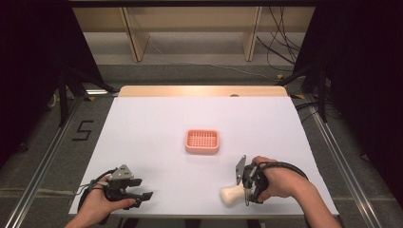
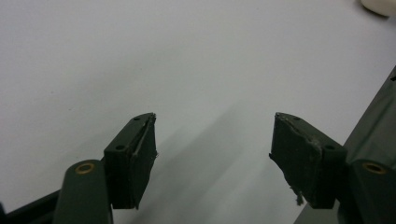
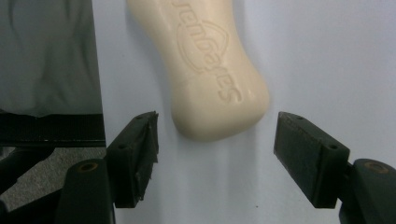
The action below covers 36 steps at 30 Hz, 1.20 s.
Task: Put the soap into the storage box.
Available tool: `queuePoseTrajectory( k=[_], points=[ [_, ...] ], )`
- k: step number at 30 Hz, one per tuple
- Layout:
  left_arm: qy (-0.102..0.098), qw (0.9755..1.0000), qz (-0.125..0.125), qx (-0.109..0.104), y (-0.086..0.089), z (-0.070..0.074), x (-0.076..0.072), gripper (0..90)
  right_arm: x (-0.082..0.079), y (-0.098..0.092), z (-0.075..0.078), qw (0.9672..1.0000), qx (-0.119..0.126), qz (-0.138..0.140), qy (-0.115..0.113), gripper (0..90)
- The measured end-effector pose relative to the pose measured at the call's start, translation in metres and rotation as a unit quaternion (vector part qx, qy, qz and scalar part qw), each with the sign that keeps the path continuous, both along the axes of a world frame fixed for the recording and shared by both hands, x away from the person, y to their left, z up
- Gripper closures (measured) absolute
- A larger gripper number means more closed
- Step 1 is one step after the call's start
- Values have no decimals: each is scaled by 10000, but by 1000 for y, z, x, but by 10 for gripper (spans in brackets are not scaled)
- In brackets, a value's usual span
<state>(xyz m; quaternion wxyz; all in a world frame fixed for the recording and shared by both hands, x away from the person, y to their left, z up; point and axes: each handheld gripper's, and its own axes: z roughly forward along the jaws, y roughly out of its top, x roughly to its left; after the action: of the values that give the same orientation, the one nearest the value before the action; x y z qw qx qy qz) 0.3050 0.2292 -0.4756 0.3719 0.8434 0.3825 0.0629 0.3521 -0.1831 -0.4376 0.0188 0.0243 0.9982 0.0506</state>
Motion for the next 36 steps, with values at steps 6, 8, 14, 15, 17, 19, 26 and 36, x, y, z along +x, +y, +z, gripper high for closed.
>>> queuePoseTrajectory(
  k=[6, 8, 14, 15, 17, 19, 26, 36],
  points=[
    [-25, 10000, 18, -24, 0, 0, 0, 305, 1, 6, -1, 10000, -45, 29, 19, 314],
    [-12, 10000, 5, -17, 0, 0, 0, 305, -1, 8, -1, 9998, -121, -106, 73, 313],
    [-27, 10000, 6, -25, 0, 0, 0, 305, -1, 16, -2, 9997, -160, -135, 147, 312],
    [-6, 10000, -11, 1, 0, 0, 0, 305, 4, 17, -3, 9997, -118, 234, 36, 312],
    [-24, 10000, -1, -21, 0, -1, 0, 305, 3, 22, -4, 9996, -170, 190, 128, 312],
    [-13, 10000, -7, -12, 0, 0, 0, 305, 2, 24, -5, 9997, -169, 113, 96, 312],
    [-44, 10000, -5, 37, 1, 0, 0, 305, 5, 33, -7, 9991, -165, 360, 168, 318],
    [-29, 10000, -1, -48, 0, 0, 0, 305, 1, 41, -10, 9988, -310, 315, 227, 349]
  ],
)
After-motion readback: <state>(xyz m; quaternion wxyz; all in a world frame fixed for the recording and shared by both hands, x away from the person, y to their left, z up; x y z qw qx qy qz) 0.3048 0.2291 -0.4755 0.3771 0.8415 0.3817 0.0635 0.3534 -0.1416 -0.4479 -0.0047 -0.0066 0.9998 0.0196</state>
